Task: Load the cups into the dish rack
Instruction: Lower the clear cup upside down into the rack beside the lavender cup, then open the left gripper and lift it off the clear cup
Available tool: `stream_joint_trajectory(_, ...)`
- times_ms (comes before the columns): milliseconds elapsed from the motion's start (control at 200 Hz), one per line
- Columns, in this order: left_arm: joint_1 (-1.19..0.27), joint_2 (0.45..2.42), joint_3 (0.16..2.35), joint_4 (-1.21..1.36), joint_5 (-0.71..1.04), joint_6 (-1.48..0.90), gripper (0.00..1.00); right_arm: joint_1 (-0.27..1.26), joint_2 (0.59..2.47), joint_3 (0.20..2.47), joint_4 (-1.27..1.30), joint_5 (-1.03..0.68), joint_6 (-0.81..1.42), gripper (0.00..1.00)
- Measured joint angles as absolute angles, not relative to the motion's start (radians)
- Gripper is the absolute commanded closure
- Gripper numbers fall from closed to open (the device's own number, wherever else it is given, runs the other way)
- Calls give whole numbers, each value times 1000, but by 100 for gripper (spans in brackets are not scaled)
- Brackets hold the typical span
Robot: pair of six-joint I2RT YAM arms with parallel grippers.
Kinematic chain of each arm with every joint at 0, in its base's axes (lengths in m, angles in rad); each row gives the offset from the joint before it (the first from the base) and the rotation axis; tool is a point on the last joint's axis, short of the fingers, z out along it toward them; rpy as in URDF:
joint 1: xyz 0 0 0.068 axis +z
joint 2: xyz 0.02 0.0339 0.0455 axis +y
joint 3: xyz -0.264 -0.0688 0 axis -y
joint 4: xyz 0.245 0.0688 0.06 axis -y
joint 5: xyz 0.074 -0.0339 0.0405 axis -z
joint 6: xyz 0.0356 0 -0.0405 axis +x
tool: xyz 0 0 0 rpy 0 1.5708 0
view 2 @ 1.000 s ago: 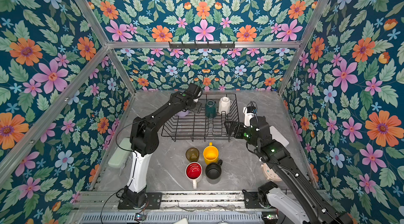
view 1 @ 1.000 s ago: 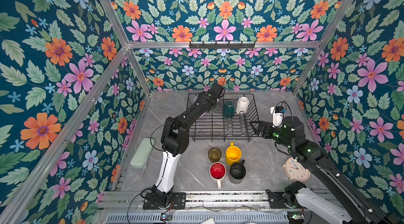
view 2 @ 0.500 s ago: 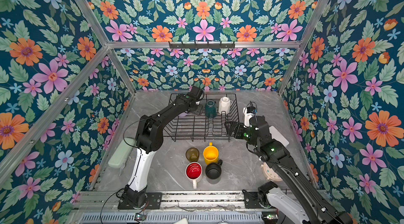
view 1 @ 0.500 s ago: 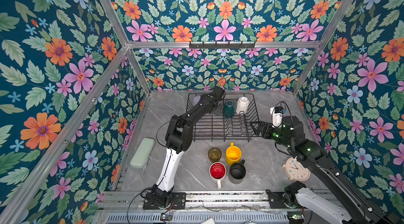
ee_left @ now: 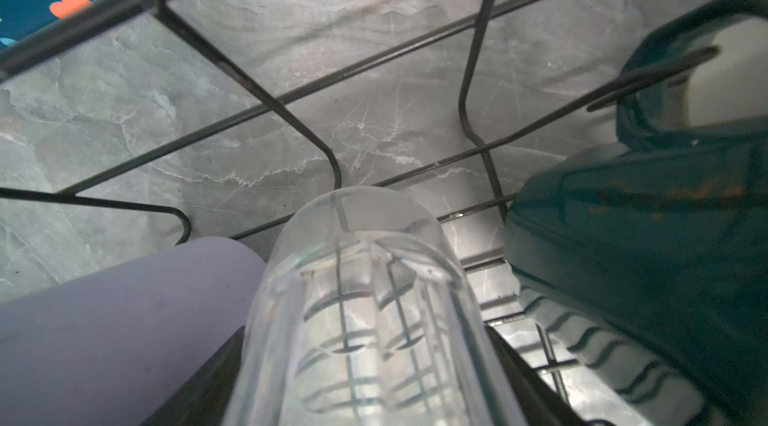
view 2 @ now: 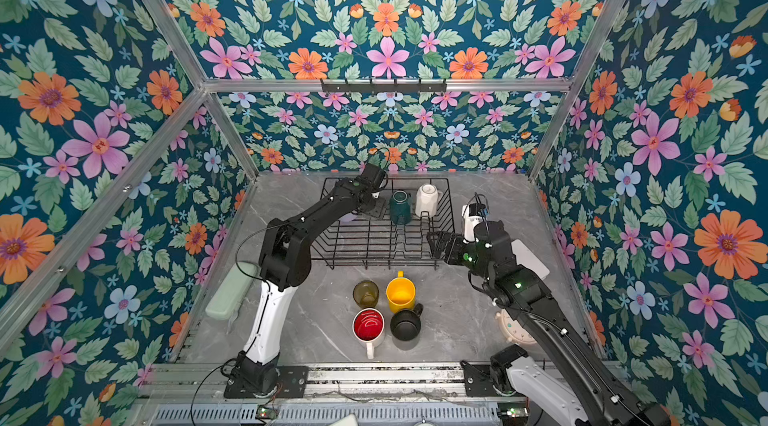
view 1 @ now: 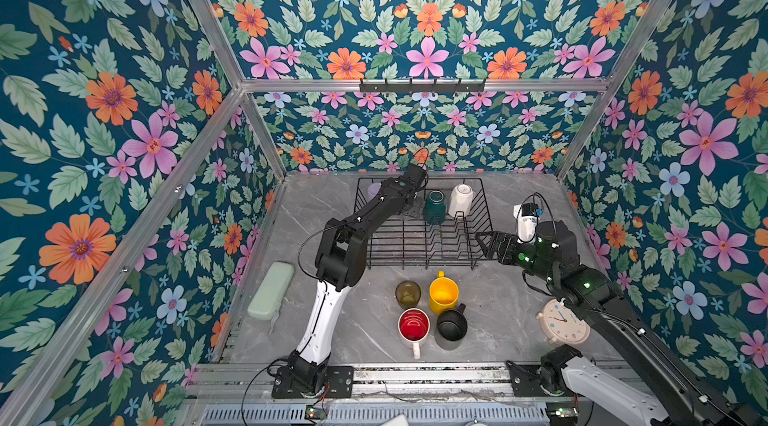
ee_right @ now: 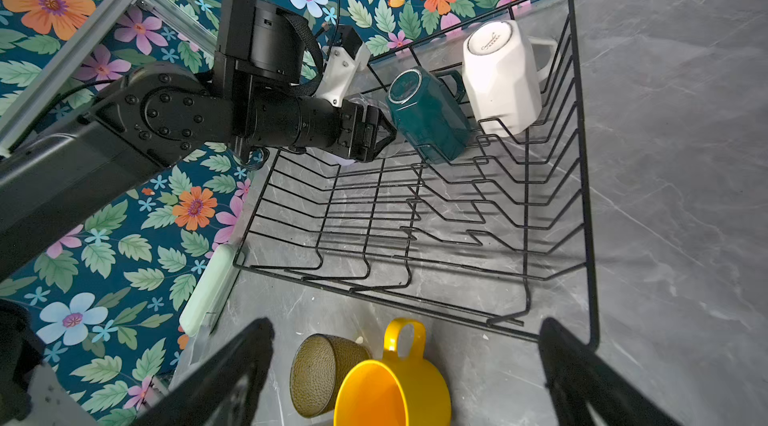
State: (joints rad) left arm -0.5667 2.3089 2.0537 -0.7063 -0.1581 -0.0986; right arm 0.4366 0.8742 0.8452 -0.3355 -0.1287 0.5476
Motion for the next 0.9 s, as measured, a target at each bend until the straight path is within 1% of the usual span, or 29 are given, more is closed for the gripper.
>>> stream_joint_trajectory(85,-566,2309,2052,-709,-158,-98,12,437,874,845,-335,-129,548,1)
stream_joint_trajectory(265,-565,2308,2042,-711,-159,-98,8,437,876,849,-331,-132,548,1)
stream_joint_trajectory(575,-565,2258,2016,-706,-139,-100,4,435,888,855,-332,-140,548,1)
stream_joint_trajectory(750,-565,2165,1939,-656,-111,-107,4,437,904,877,-345,-139,547,4)
stream_joint_trajectory(905,-565,2000,1793,-553,-113,-130,2,437,944,921,-398,-139,532,8)
